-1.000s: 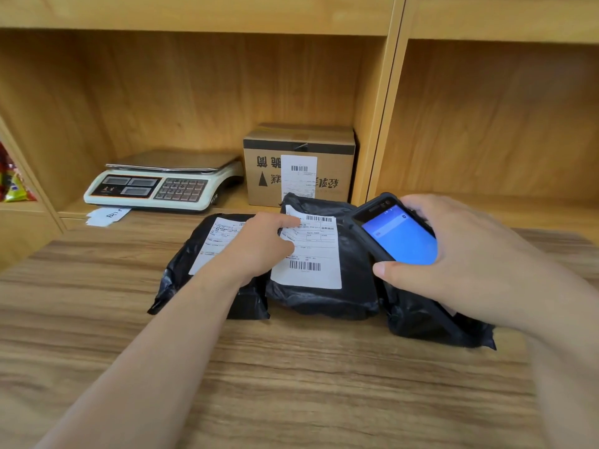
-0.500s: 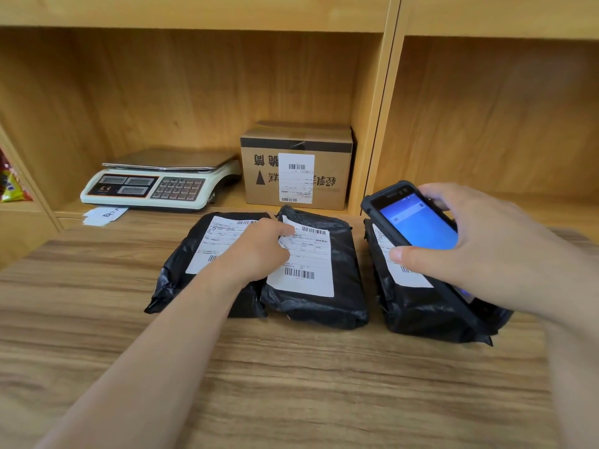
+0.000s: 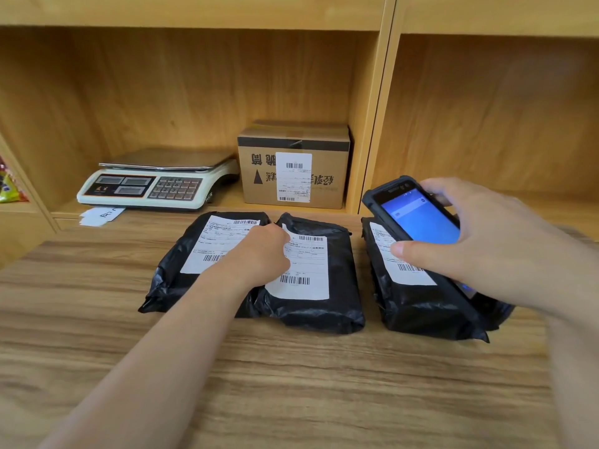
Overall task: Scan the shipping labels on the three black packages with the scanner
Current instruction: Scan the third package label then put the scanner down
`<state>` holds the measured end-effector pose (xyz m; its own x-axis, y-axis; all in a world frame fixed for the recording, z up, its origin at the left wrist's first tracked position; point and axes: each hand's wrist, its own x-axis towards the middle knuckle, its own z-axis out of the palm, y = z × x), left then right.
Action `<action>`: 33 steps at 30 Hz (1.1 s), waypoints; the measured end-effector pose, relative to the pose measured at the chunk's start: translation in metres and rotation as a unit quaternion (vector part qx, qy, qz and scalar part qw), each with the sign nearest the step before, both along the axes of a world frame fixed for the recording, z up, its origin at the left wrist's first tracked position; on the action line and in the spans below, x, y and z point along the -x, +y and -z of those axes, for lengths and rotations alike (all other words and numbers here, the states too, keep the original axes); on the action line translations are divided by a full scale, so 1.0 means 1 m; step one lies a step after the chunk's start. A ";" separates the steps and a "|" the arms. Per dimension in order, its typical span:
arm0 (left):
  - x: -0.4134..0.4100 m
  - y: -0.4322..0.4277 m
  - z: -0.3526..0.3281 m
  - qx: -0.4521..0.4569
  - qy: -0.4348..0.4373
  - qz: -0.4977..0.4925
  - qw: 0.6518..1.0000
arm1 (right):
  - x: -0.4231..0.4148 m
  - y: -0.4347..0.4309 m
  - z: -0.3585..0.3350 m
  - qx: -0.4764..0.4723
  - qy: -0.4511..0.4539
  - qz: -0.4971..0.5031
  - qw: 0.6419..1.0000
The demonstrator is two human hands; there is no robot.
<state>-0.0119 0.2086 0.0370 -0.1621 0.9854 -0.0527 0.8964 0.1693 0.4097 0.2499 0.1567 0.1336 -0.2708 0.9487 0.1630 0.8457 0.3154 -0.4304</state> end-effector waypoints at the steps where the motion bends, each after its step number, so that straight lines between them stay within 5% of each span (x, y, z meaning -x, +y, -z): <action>1: 0.000 0.000 0.000 -0.002 0.005 -0.004 1.000 | 0.000 0.000 0.000 0.000 0.003 0.001 1.000; 9: 0.001 -0.003 -0.003 -0.014 0.023 -0.003 1.000 | -0.003 -0.003 -0.004 -0.010 0.015 0.006 1.000; 20: 0.004 -0.026 -0.041 -0.167 -0.064 -0.016 0.984 | -0.023 -0.004 -0.013 -0.035 0.033 0.014 0.999; 27: -0.045 -0.028 -0.042 -0.179 -0.151 0.060 0.970 | -0.036 -0.005 -0.018 -0.039 0.050 0.027 0.998; 33: -0.078 -0.003 -0.021 -0.101 -0.188 0.105 0.971 | -0.048 -0.004 -0.019 -0.046 0.046 0.037 0.997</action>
